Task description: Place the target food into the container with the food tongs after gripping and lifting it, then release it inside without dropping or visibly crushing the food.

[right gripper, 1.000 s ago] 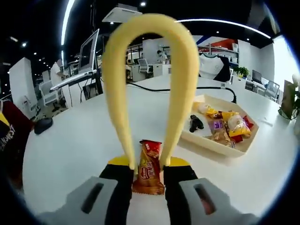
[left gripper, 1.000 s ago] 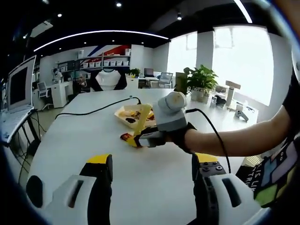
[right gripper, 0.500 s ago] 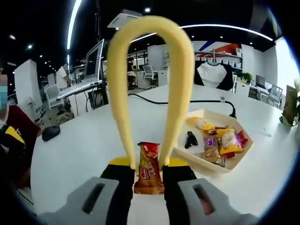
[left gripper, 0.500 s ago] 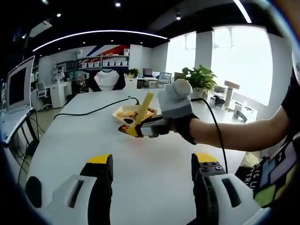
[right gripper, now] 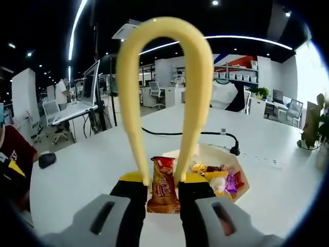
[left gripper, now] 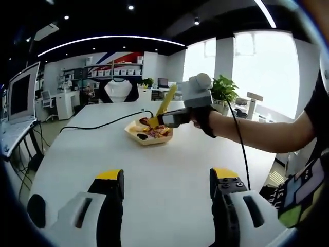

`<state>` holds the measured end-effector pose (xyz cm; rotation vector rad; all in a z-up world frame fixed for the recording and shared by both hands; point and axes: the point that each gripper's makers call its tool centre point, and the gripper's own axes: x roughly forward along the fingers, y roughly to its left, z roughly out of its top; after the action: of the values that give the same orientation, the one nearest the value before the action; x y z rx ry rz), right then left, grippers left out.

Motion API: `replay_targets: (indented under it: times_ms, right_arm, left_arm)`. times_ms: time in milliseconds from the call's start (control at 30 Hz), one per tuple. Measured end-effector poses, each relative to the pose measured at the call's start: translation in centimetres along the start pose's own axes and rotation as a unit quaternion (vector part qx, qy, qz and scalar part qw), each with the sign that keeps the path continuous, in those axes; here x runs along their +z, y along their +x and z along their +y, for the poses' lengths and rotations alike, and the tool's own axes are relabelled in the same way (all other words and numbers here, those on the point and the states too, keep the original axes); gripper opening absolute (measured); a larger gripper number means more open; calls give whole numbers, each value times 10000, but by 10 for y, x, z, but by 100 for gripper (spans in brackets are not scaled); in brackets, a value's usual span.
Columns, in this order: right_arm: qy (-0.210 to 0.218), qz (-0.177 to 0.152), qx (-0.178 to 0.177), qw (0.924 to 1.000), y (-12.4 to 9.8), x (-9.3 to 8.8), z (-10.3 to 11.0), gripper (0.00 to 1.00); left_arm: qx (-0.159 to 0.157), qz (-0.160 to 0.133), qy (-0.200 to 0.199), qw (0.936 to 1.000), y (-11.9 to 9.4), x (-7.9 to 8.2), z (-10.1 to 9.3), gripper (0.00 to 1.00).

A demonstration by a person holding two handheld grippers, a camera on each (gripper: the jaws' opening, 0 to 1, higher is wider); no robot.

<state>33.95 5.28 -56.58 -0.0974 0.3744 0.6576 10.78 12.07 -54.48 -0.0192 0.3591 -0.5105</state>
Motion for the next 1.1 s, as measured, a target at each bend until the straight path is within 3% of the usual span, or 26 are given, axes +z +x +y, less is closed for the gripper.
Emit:
replay_targets:
  times_ms: [67, 133, 333, 433, 600, 633, 667, 767, 900, 967, 1033, 1100]
  right_arm:
    - [-43, -15, 11, 10000, 4, 6, -6, 20]
    - [-446, -30, -181, 9988, 8, 20, -25, 20]
    - [-358, 5, -335, 9988, 20, 50, -69, 20]
    - [-284, 20, -354, 9990, 25, 54, -81, 20]
    - [-154, 177, -350, 9991, 36, 46, -87, 20]
    - [72, 159, -278, 9995, 39, 41, -83, 20]
    - [-14, 169, -174, 9997, 44, 36, -81, 20]
    - [170, 461, -397, 9980, 50, 18, -90, 20]
    - [-379, 341, -419, 9978, 54, 18, -91, 20]
    - [-182, 362, -290, 9988, 54, 18, -85, 21]
    - [-512, 356, -327, 9975, 55, 19, -86, 23]
    - [-505, 508, -327, 9969, 58, 15, -88, 24]
  left_arm:
    - [48, -44, 1, 10000, -2, 2, 2, 74]
    - [89, -52, 46, 9999, -5, 4, 4, 74]
    - [113, -27, 76, 9999, -5, 3, 7, 74]
    - [101, -1, 94, 9999, -4, 2, 6, 74]
    - [66, 27, 92, 9999, -1, 2, 4, 74]
    - [68, 32, 97, 9999, 0, 2, 4, 74]
    - [65, 36, 108, 9999, 0, 3, 4, 74]
    - [70, 37, 151, 9999, -1, 5, 4, 74]
    - [143, 74, 119, 9998, -3, 3, 8, 73]
    - [136, 96, 132, 9998, -4, 1, 7, 73]
    - [134, 118, 82, 9998, -4, -2, 7, 73]
    - [123, 145, 82, 9998, -3, -3, 6, 73]
